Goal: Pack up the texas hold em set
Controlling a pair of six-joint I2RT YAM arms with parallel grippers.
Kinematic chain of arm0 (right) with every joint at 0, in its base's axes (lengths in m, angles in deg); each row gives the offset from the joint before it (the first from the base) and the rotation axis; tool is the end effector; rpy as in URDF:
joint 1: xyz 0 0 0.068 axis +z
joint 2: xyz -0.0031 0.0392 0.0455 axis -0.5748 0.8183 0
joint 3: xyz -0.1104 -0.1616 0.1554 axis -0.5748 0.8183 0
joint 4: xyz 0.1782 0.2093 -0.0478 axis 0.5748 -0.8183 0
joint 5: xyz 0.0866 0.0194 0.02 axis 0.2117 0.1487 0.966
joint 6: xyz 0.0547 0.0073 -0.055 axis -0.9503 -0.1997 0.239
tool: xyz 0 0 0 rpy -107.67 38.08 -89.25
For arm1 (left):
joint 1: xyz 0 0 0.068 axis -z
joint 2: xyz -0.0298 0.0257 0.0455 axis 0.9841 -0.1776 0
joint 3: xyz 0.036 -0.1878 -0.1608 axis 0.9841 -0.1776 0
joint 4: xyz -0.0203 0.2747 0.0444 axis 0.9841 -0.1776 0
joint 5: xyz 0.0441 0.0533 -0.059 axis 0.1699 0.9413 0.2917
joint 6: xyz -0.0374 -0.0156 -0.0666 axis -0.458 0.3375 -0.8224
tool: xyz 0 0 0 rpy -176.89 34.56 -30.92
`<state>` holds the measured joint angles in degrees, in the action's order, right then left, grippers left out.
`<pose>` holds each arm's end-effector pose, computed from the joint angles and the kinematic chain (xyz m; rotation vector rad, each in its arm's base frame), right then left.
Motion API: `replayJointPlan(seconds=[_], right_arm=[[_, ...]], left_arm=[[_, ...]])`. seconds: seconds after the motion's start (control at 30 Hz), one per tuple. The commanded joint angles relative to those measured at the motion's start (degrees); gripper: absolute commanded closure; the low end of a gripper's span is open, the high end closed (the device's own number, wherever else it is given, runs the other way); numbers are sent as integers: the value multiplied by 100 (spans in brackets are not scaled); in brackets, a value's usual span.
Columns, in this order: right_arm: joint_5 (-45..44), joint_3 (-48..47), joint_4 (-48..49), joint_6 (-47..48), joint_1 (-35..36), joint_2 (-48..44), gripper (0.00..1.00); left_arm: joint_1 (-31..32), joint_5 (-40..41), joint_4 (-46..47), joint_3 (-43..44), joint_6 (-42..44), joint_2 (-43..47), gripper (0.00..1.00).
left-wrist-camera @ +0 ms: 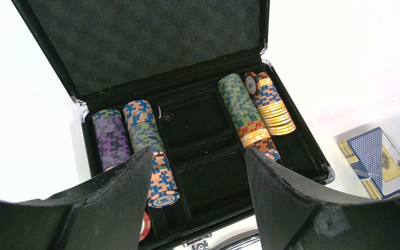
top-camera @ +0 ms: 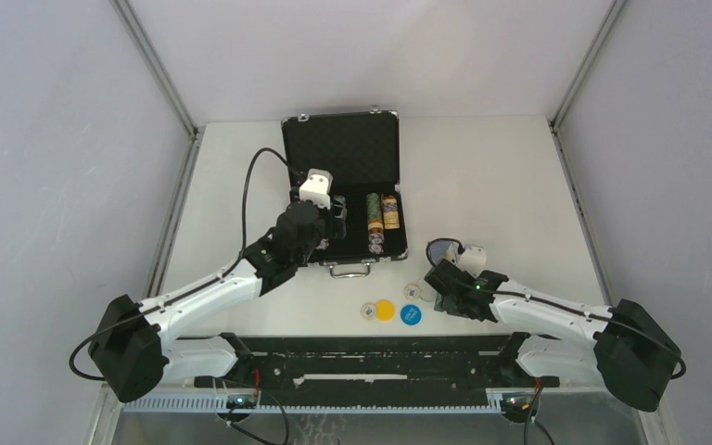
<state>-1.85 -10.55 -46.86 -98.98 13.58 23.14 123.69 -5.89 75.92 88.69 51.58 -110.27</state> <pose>0.1514 0.1306 0.0940 0.2069 2.6355 -0.0730 0.2518 -0.2038 0.2366 0.2270 1.8605 -0.2638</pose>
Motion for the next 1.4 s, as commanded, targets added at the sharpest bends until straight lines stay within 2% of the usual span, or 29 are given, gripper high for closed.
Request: replayJointPlan(seconds=[0.0,0.67,1.17,1.37], right_arm=[[44,-94,-22,-81,94,113,38],[84,-115,55,-120,185,129,58],[-105,-442,143,355,196,-299,59],[-140,-627,500,846,196,-395,59]], left_arm=[[18,-38,141,-29,-93,56,29],[17,-47,147,-6,-97,6,29],[13,-327,-41,69,-184,89,30],[-50,-722,-686,460,-249,64,28]])
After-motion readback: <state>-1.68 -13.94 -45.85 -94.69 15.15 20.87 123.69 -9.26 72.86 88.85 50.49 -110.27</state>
